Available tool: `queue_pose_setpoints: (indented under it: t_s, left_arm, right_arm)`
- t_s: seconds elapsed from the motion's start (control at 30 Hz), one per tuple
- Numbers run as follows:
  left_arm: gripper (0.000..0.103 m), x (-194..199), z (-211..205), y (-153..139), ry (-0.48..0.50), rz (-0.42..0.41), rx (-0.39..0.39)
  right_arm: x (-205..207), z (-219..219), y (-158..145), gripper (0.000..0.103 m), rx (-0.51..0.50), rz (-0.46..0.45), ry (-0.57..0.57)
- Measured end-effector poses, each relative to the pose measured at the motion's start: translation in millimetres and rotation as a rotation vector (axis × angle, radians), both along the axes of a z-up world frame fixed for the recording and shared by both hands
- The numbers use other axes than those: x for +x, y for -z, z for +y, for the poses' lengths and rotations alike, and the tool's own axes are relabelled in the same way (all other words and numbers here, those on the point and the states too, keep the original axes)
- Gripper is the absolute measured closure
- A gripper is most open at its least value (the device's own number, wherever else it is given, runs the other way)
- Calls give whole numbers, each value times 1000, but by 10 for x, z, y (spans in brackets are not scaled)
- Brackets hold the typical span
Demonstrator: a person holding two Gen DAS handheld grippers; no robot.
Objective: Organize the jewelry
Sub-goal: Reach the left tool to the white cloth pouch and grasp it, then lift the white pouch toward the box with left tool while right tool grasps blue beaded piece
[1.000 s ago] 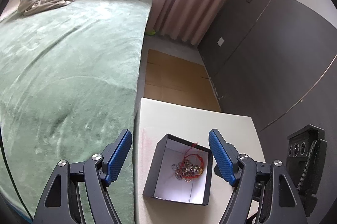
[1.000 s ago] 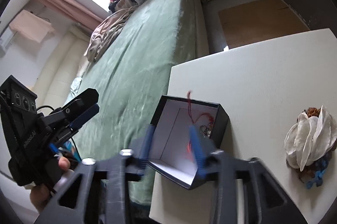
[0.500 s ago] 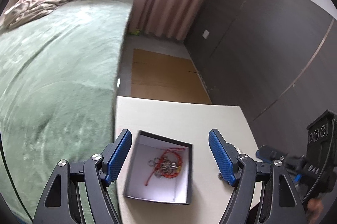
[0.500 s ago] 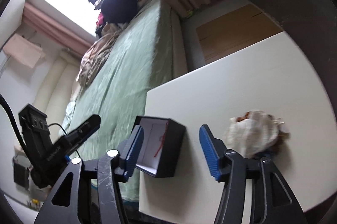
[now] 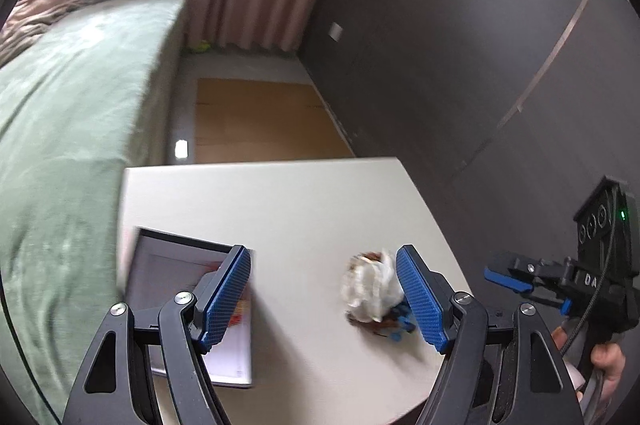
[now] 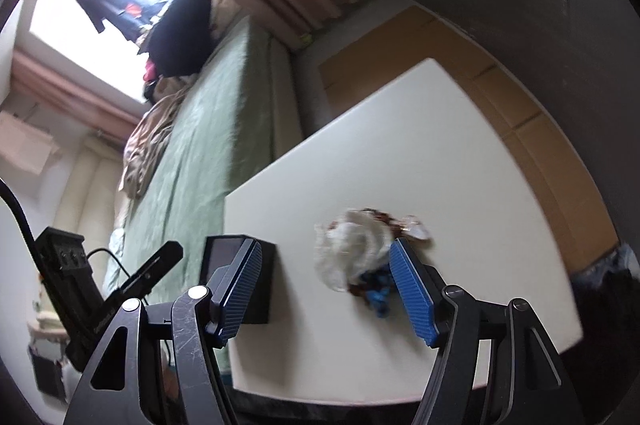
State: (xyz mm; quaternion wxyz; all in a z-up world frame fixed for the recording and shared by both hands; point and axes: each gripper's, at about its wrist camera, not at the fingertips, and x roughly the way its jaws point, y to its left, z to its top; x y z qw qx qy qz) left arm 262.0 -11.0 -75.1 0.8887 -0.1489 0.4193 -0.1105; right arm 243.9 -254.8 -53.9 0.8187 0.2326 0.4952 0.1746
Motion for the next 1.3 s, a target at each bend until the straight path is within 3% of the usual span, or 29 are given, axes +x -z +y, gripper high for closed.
queue_pose_setpoints:
  t_s: [0.33, 0.53, 0.57, 0.63, 0.67, 0.97, 1.13, 1.3]
  left_arm:
    - [35, 222, -634, 347, 105, 77, 66]
    - [52, 375, -894, 608, 139, 136, 121]
    - [58, 395, -932, 658, 145, 148, 135]
    - [82, 412, -965, 737, 160, 169, 149]
    - [101, 416, -961, 766, 159, 177, 152]
    - [103, 256, -632, 400, 109, 54, 95]
    - [103, 148, -450, 199, 84, 4, 59]
    - [103, 49, -248, 54, 53, -34, 42]
  right_arm:
    - [51, -393, 177, 36, 22, 56, 74]
    - [91, -484, 229, 36, 27, 71, 71]
    - [99, -481, 236, 36, 27, 73, 68]
    - [121, -458, 261, 36, 24, 80, 57]
    - [126, -447, 277, 36, 21, 83, 53]
    - [188, -255, 402, 36, 9, 120, 22]
    - [204, 16, 535, 37, -43, 152, -54]
    - [225, 276, 670, 49, -86, 191, -108]
